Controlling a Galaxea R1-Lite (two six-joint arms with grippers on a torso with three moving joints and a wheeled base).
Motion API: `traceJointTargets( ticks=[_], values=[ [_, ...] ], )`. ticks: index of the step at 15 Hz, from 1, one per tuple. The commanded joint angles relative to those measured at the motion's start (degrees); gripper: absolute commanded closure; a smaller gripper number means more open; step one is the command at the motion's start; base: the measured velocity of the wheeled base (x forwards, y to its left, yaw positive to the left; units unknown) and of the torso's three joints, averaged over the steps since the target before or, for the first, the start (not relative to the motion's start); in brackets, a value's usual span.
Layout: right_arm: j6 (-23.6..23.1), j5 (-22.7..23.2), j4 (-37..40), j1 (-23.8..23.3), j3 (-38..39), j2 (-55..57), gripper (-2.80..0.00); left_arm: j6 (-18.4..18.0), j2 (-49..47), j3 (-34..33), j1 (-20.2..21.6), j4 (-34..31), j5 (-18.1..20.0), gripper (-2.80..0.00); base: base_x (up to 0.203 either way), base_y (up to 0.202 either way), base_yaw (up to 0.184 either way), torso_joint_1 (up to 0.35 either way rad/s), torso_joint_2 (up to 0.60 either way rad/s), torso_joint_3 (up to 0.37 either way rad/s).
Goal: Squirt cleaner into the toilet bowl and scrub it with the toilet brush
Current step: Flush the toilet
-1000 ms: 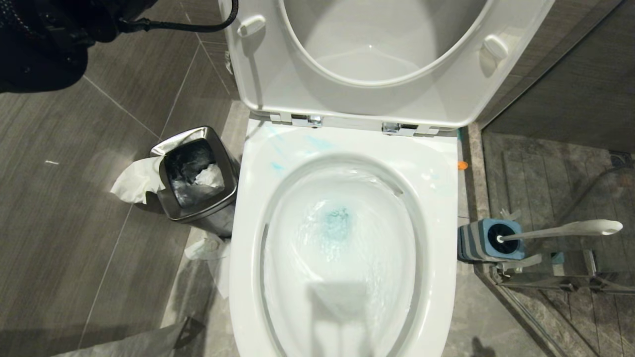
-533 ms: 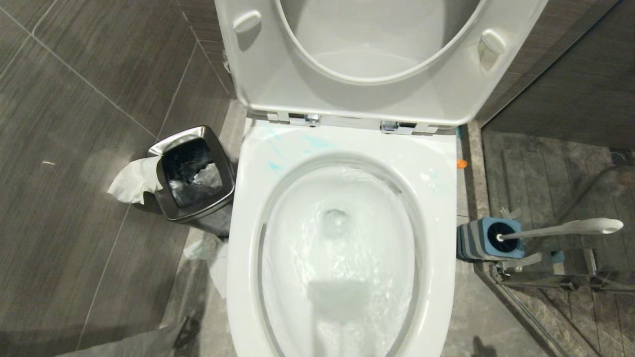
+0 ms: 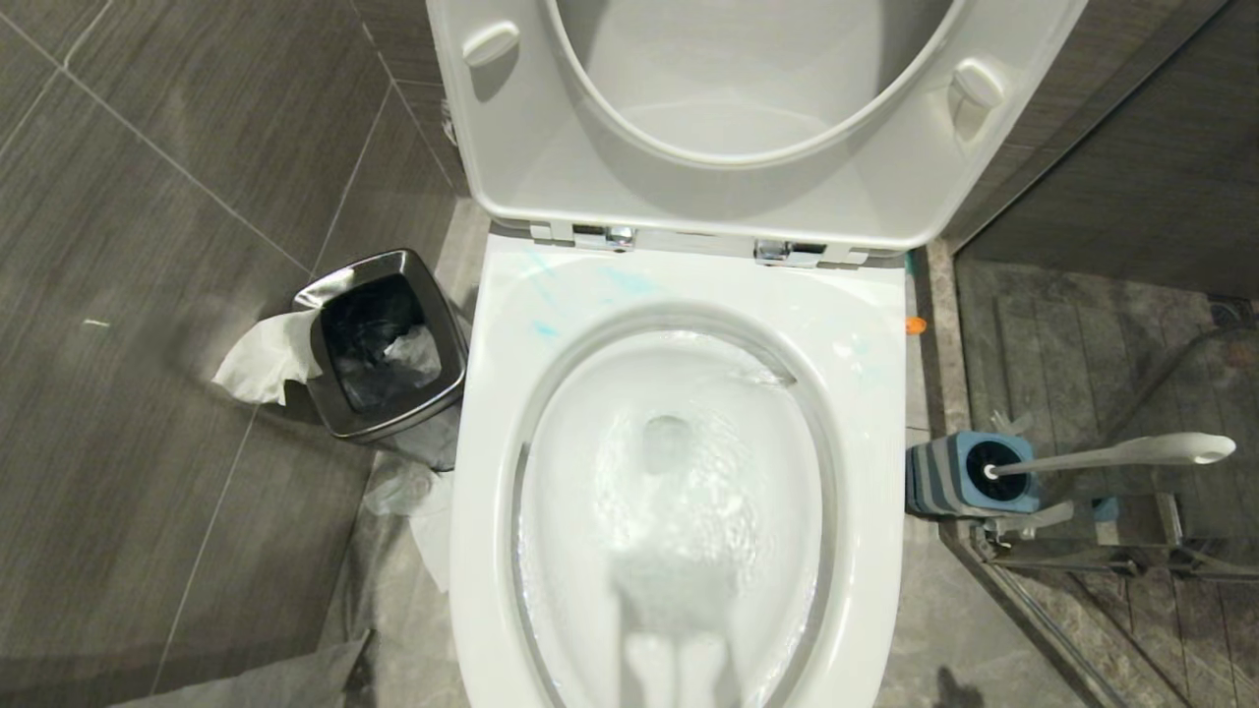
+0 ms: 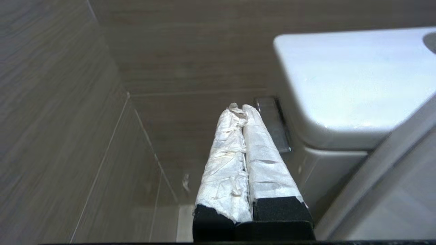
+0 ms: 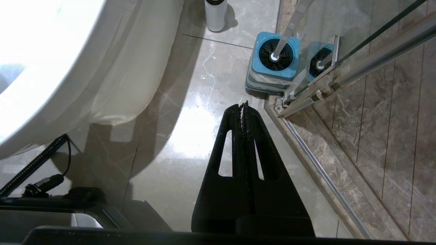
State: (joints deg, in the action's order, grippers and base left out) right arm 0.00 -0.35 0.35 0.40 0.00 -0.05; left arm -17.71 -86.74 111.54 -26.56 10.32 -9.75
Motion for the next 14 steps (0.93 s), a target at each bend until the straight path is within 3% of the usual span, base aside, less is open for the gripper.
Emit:
traceJointTargets(
  ticks=[1, 8, 10, 14],
  values=[
    [0.0, 0.0, 0.0, 0.0, 0.0, 0.0, 0.00, 0.0, 5.5, 0.0, 0.0, -9.3, -0.5, 0.00, 0.000, 0.000, 0.000, 0.000, 0.00, 0.000],
    [0.0, 0.0, 0.0, 0.0, 0.0, 0.0, 0.00, 1.0, 12.4, -0.4, 0.0, -35.4, -4.2, 0.00, 0.000, 0.000, 0.000, 0.000, 0.00, 0.000],
    [0.0, 0.0, 0.0, 0.0, 0.0, 0.0, 0.00, 2.3, 13.5, -0.9, -0.1, -38.5, -3.9, 0.00, 0.000, 0.000, 0.000, 0.000, 0.00, 0.000],
    [0.0, 0.0, 0.0, 0.0, 0.0, 0.0, 0.00, 2.9, 15.1, -3.6, -0.6, -38.7, -3.6, 0.00, 0.000, 0.000, 0.000, 0.000, 0.00, 0.000]
  ],
)
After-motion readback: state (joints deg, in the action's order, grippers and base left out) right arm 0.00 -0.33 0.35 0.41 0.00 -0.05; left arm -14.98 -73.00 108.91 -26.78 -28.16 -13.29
